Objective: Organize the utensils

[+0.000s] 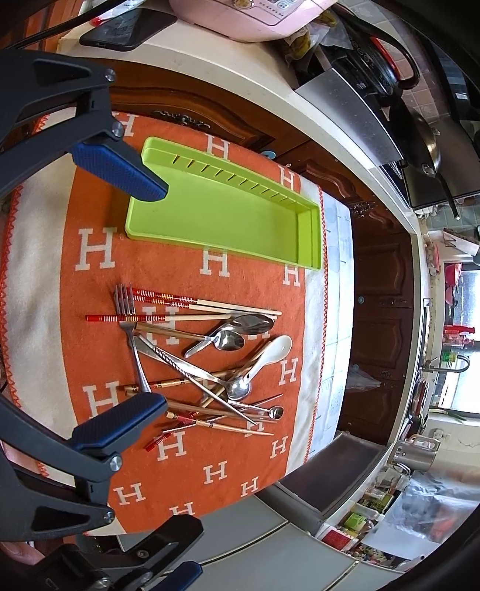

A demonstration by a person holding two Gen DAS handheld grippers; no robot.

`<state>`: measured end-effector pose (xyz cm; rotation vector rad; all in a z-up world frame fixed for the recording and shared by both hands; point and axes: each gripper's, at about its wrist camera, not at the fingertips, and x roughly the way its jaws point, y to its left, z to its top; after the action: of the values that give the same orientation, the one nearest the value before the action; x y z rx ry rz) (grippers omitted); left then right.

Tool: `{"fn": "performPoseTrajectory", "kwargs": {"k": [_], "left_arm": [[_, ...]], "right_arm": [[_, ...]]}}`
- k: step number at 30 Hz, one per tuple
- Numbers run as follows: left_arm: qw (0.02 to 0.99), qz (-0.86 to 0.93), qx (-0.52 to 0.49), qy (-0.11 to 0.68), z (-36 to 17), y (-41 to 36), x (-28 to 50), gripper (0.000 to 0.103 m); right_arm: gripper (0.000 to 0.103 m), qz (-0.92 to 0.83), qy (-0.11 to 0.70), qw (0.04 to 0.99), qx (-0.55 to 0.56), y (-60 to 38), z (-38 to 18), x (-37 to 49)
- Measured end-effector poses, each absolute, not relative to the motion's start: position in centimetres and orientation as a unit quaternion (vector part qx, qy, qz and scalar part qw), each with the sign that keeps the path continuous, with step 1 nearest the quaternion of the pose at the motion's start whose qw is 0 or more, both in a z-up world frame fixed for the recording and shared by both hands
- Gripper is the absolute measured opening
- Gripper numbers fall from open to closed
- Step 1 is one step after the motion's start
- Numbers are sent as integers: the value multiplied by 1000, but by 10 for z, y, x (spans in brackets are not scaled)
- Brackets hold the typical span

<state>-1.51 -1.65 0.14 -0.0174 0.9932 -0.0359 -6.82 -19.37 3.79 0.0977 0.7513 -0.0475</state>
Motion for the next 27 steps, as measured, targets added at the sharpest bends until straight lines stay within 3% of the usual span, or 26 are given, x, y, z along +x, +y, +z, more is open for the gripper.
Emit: {"fn": "performPoseTrajectory", "kwargs": {"k": [27], "left_arm": [[876, -10, -36, 480, -1, -5, -9, 102]], "right_arm": [[90, -20, 369, 928, 44, -198, 37, -62]]}}
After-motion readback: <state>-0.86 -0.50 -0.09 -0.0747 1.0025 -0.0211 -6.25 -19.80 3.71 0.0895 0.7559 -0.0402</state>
